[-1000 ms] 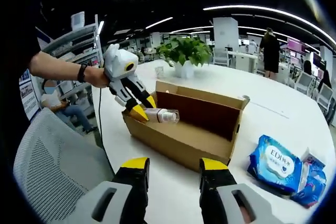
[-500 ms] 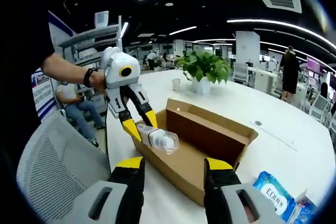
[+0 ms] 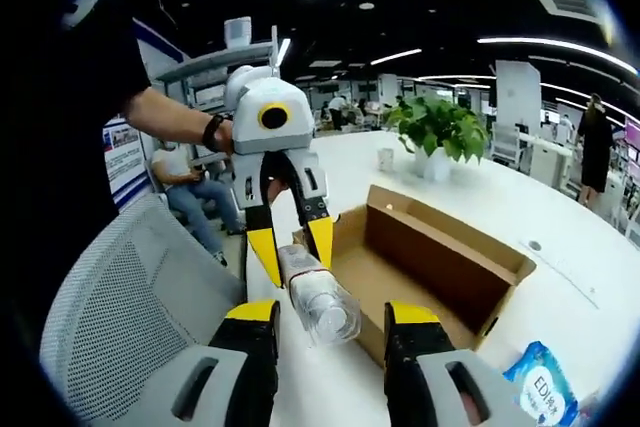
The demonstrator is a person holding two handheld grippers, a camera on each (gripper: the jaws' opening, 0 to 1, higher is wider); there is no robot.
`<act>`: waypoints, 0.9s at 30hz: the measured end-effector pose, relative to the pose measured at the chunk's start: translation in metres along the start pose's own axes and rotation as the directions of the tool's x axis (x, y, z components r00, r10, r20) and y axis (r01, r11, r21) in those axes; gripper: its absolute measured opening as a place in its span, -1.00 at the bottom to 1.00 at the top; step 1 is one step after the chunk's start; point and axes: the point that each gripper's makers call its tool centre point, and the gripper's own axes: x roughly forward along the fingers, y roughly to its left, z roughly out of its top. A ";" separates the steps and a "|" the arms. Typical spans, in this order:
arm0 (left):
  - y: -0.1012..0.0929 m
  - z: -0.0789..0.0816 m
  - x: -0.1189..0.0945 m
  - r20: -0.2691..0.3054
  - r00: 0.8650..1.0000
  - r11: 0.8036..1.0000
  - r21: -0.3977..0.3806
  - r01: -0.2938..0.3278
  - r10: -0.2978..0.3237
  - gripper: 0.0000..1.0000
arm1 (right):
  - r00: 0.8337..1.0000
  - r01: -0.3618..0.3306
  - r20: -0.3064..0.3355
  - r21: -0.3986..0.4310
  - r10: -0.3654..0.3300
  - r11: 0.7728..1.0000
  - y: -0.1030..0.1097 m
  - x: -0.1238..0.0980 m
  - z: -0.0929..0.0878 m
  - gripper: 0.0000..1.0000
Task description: Operate the shoe box by opening the lid, removing the specified soft item, and placing it in the target area until the item is outside and the box remains undamaged.
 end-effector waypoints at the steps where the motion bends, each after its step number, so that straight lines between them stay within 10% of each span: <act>1: -0.002 0.001 0.001 0.003 1.000 1.000 0.007 0.012 -0.012 -0.62 | 1.000 -0.020 0.000 0.001 0.020 1.000 0.003 -0.001 -0.001 -0.38; 13: -0.013 0.000 0.010 -0.018 0.996 0.996 0.015 0.090 -0.089 -0.59 | 0.991 -0.130 0.039 0.069 0.128 0.989 0.025 -0.009 -0.003 -0.66; 27: -0.007 0.004 0.020 -0.024 0.998 0.998 -0.013 0.065 -0.065 -0.36 | 0.996 -0.085 0.054 0.166 0.077 0.982 0.017 -0.021 -0.018 -0.68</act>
